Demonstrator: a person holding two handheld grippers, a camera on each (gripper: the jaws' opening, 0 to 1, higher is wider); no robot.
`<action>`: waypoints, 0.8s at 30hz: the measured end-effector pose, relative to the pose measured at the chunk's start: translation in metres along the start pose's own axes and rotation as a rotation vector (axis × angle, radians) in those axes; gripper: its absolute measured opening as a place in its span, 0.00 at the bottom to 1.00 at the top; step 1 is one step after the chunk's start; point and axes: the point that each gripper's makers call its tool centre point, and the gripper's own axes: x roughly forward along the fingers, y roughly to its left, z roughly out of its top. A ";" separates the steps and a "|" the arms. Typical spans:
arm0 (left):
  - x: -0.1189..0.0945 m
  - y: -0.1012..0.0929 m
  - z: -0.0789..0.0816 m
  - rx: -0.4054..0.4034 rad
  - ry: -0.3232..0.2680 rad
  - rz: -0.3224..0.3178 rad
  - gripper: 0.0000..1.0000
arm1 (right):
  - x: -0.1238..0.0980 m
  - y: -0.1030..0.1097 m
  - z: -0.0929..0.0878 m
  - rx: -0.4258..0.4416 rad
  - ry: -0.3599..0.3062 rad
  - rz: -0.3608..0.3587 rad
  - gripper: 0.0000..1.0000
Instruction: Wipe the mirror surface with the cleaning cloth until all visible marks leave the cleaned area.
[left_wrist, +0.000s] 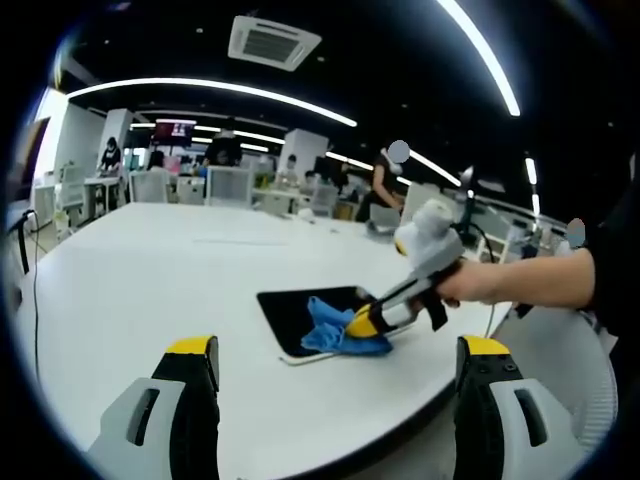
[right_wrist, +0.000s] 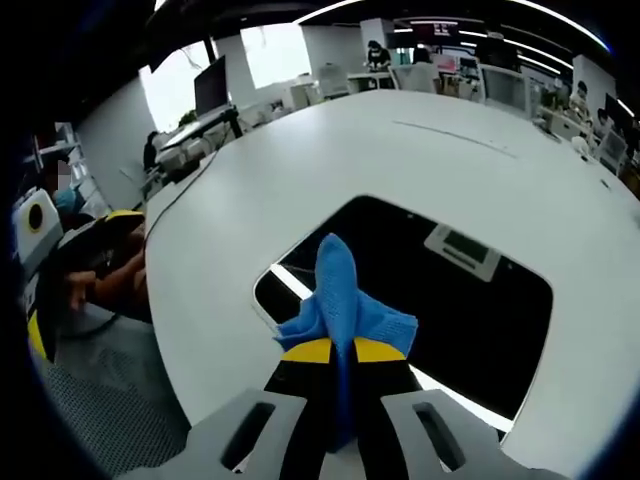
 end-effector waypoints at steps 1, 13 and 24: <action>0.000 0.000 0.000 0.000 0.000 0.001 0.99 | -0.001 -0.001 0.000 0.001 0.001 -0.002 0.01; 0.000 0.000 0.000 -0.001 0.000 -0.004 0.99 | -0.003 -0.004 -0.003 0.002 0.006 -0.019 0.01; 0.000 -0.001 0.000 -0.005 0.001 -0.006 0.99 | 0.000 -0.007 0.001 0.000 0.013 -0.023 0.00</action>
